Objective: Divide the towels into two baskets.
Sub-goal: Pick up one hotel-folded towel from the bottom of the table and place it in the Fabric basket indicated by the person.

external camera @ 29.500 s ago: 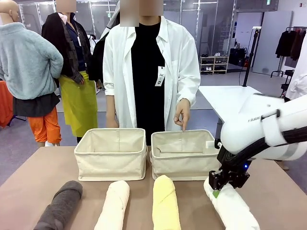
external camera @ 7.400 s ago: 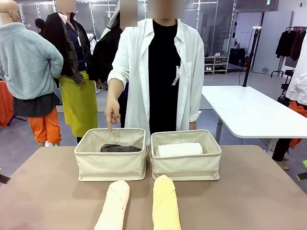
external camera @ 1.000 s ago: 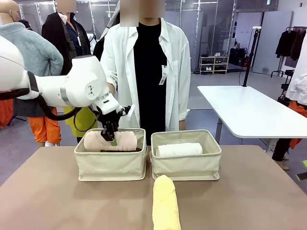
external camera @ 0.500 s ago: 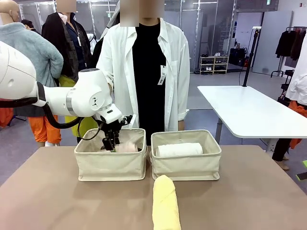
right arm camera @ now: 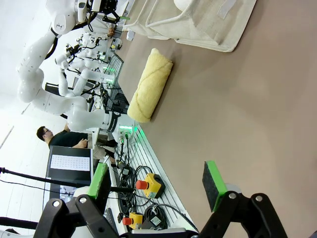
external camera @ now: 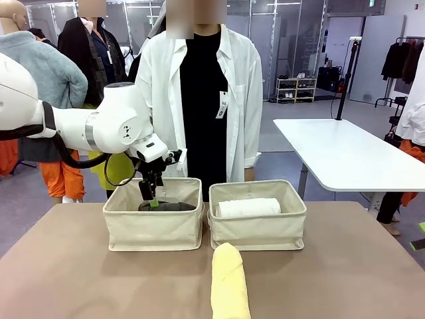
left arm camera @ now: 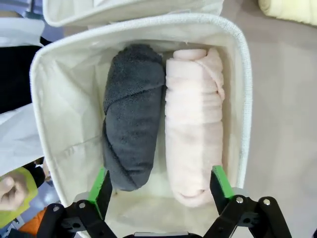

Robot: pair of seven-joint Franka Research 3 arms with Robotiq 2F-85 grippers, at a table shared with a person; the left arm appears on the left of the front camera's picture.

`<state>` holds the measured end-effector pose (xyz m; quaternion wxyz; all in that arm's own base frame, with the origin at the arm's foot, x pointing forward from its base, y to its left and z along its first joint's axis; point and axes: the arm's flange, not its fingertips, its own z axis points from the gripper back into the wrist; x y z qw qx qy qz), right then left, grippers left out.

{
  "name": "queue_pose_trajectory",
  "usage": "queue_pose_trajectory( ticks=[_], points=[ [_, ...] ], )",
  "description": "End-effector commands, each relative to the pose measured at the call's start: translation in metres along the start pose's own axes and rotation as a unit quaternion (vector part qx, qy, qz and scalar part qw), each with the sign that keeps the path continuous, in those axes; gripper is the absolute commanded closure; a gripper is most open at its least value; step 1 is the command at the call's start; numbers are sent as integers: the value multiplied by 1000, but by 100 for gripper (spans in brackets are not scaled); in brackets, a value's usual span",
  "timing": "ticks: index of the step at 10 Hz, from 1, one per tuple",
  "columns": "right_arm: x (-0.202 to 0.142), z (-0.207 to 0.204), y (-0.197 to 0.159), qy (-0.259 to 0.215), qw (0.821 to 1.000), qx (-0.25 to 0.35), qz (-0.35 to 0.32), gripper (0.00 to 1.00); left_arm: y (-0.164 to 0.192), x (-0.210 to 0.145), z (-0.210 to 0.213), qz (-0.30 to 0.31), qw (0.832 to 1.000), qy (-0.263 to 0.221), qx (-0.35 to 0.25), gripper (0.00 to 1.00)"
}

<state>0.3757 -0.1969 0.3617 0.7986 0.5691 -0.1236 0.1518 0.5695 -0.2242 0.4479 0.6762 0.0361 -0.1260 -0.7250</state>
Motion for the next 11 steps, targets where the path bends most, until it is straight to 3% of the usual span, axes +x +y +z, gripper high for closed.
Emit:
queue_pose_trajectory(
  ticks=[1, 9, 11],
  points=[
    [-1, -2, 3, -1, 1000, -6, 3, 6, 1, -1, -11, -11, 1000, -4, -9, 0],
    [-1, -2, 3, -1, 1000, -6, 3, 6, -1, 3, -13, -4, 1000, -1, -10, 0],
    [-1, -2, 3, -1, 1000, -6, 3, 6, -11, -23, 53, 78, 994, -75, -19, 0]
  ],
)
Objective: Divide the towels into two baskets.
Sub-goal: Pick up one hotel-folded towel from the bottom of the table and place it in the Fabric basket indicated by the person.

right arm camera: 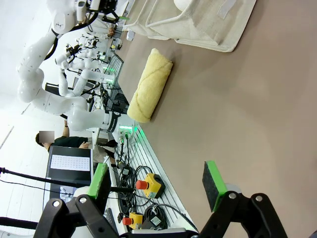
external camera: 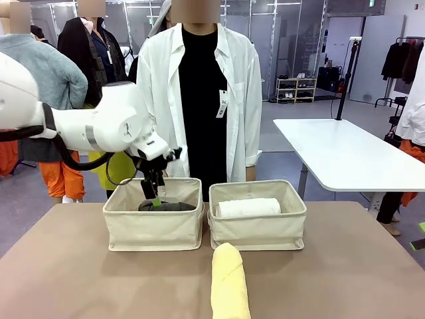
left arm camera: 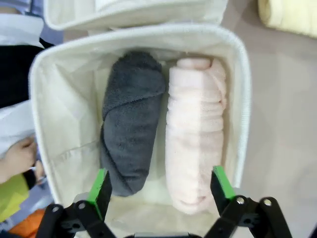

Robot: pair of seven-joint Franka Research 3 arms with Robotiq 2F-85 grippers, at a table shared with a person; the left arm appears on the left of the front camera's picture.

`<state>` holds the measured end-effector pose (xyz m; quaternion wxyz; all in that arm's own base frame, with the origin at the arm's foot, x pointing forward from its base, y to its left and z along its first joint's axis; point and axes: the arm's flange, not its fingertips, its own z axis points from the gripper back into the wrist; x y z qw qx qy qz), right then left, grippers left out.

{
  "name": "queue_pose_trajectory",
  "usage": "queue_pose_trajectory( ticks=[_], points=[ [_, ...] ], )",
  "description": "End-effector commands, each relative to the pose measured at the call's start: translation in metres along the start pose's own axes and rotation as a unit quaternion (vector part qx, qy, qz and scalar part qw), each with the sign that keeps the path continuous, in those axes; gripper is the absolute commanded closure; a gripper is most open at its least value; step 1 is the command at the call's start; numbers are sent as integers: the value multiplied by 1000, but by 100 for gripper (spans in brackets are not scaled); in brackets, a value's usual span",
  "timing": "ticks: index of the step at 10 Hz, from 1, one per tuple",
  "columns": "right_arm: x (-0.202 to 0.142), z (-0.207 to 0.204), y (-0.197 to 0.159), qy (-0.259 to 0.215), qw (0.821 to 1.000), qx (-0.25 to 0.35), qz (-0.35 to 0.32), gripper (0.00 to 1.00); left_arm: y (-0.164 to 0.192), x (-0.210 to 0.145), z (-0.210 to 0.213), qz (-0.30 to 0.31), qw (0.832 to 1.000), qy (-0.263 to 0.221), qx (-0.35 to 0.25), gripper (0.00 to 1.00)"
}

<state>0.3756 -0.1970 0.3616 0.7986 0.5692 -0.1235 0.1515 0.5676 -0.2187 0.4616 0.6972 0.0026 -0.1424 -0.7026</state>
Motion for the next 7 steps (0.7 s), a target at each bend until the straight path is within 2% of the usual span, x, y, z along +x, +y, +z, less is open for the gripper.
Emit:
queue_pose_trajectory(
  ticks=[1, 3, 4, 5, 7],
  points=[
    [0, -2, 4, -1, 1000, -6, 3, 6, -23, -37, 66, 82, 995, -51, 6, 0],
    [0, -2, 4, -1, 1000, -6, 3, 6, -57, -78, 102, 169, 975, -141, -34, 0],
    [0, -2, 4, -1, 1000, -6, 3, 6, -73, -112, 118, 206, 957, -196, -58, 0],
    [0, -2, 4, -1, 1000, -6, 3, 6, -90, -147, 128, 250, 932, -248, -92, 0],
    [0, -2, 4, -1, 1000, -6, 3, 6, -129, -220, 142, 304, 874, -358, -123, 0]
  ],
)
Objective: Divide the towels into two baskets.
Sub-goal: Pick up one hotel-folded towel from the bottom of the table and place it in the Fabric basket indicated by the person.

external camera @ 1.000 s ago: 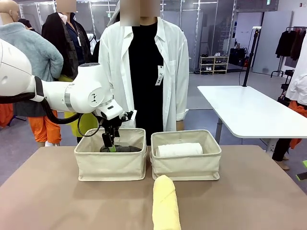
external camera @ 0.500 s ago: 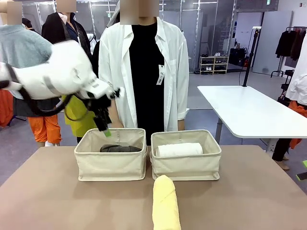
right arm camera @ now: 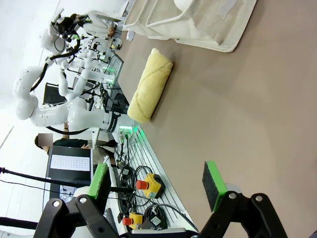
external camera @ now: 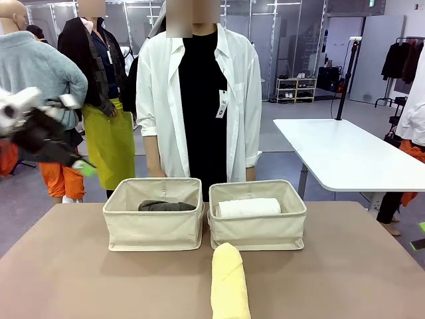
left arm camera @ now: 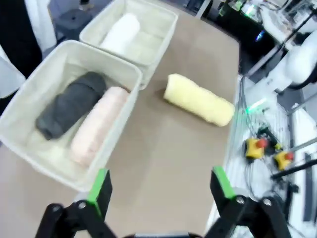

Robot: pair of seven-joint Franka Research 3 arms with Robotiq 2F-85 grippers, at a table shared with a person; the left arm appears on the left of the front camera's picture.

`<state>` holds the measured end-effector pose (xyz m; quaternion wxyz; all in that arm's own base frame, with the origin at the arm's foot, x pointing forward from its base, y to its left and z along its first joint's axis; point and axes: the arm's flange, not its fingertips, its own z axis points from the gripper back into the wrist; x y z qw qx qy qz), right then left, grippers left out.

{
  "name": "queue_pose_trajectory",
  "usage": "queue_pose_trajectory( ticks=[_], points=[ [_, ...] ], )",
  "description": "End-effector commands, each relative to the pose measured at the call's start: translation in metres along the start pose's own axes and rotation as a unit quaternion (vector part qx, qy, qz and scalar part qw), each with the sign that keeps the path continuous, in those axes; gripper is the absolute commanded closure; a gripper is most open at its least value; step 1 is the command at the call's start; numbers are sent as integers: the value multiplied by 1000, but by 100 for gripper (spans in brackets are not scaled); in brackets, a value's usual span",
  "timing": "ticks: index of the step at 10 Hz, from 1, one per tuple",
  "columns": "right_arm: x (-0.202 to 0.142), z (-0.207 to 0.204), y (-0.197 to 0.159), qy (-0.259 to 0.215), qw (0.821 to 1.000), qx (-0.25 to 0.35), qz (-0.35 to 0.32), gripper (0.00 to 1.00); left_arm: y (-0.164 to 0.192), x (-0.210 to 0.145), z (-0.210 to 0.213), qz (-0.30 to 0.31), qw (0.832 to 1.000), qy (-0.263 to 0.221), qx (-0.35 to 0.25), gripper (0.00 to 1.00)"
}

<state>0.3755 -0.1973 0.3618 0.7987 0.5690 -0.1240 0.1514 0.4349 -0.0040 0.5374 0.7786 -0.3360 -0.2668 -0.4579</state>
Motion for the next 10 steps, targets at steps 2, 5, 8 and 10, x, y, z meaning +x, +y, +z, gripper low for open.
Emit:
queue_pose_trajectory(
  ticks=[2, 5, 8, 10],
  points=[
    [0, -2, 3, -1, 1000, -6, 3, 6, -15, -109, 68, 69, 989, -109, -73, 0],
    [0, -2, 3, -1, 1000, -6, 3, 6, -5, -225, 112, 172, 967, -168, -83, 0],
    [0, -2, 3, -1, 1000, -6, 3, 6, 2, -278, 122, 239, 954, -147, -105, 0],
    [0, -2, 3, -1, 1000, -6, 3, 6, -9, -289, 115, 236, 953, -167, -88, 0]
  ],
)
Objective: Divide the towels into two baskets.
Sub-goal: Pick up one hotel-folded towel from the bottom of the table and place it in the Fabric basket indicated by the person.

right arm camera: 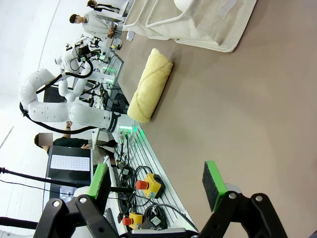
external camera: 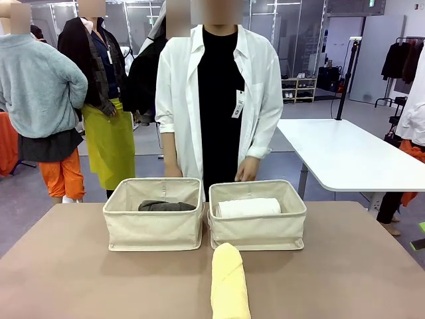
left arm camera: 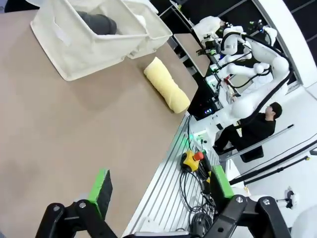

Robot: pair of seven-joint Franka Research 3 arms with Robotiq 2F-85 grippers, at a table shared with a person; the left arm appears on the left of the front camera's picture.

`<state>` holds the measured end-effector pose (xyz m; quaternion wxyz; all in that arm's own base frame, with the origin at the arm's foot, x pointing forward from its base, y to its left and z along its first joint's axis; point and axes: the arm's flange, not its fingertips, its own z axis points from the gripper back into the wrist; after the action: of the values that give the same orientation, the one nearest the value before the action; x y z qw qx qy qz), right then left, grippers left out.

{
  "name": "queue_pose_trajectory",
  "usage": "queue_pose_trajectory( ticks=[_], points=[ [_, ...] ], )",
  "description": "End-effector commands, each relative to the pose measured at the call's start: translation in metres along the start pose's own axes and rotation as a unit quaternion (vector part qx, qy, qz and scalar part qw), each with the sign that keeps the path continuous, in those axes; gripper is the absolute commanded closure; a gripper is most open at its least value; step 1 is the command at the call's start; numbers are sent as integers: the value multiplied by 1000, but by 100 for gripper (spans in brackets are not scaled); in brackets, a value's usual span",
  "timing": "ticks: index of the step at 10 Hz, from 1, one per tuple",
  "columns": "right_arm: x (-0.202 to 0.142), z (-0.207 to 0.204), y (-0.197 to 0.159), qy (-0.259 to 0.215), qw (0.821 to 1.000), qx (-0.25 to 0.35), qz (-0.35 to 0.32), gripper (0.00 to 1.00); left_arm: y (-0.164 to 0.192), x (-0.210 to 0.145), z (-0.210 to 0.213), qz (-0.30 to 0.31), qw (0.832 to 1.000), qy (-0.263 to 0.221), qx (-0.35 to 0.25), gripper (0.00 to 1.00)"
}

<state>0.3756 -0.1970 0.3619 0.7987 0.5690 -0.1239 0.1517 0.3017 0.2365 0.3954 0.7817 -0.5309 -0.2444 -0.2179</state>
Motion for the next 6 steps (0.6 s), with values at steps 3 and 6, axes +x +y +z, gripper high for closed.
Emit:
queue_pose_trajectory(
  ticks=[3, 6],
  points=[
    [-1, -2, 3, -1, 1000, -6, 3, 6, -14, -5, 3, -14, 1000, -16, 3, 0],
    [-1, -2, 3, -1, 1000, -6, 3, 6, -14, -5, 3, -14, 1000, -16, 3, 0]
  ],
)
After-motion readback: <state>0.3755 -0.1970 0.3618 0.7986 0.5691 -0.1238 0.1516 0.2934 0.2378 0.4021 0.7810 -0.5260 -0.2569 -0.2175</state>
